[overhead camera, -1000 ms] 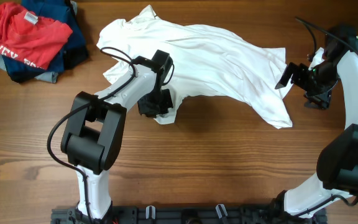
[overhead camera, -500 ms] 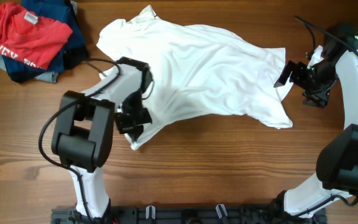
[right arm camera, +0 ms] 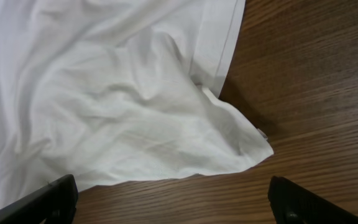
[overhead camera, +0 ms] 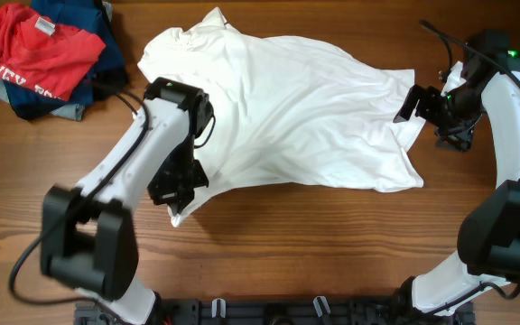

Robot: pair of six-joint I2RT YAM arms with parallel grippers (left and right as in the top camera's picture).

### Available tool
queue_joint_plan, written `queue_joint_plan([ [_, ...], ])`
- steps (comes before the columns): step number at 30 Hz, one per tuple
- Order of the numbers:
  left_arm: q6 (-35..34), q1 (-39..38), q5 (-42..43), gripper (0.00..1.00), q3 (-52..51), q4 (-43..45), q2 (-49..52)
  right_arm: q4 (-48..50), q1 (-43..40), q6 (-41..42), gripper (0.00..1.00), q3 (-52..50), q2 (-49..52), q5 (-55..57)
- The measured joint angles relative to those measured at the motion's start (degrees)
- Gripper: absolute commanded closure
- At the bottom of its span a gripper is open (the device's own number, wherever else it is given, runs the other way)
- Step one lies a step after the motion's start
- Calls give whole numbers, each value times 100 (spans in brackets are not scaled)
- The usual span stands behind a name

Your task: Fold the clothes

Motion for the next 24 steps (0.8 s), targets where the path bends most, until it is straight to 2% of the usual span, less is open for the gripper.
queue_joint_plan([
  [4,-42,-57,-4,96,-52,-90,-573,85,0,0,1,0,0,-68],
  [8,-98,-282,70,96,-627,-90,-876,107,0,0,1,0,0,-111],
  [14,-284,-413,116,96,-1766,-87,-905,262,0,0,1,0,0,-129],
  [19,-457,-413,116,96,-1980,-92,-905,385,2,2,1,0,0,-131],
  [20,-501,-415,116,75,-1980,-92,-905,437,2,2,1,0,0,-133],
  [21,-542,-420,116,46,-1982,-83,-905,507,2,4,2,0,0,-146],
  [23,-573,-431,116,28,-1987,46,-907,732,2,17,6,0,0,-155],
  [24,-590,-431,116,8,-1993,168,-914,868,2,28,8,-2,0,-181],
])
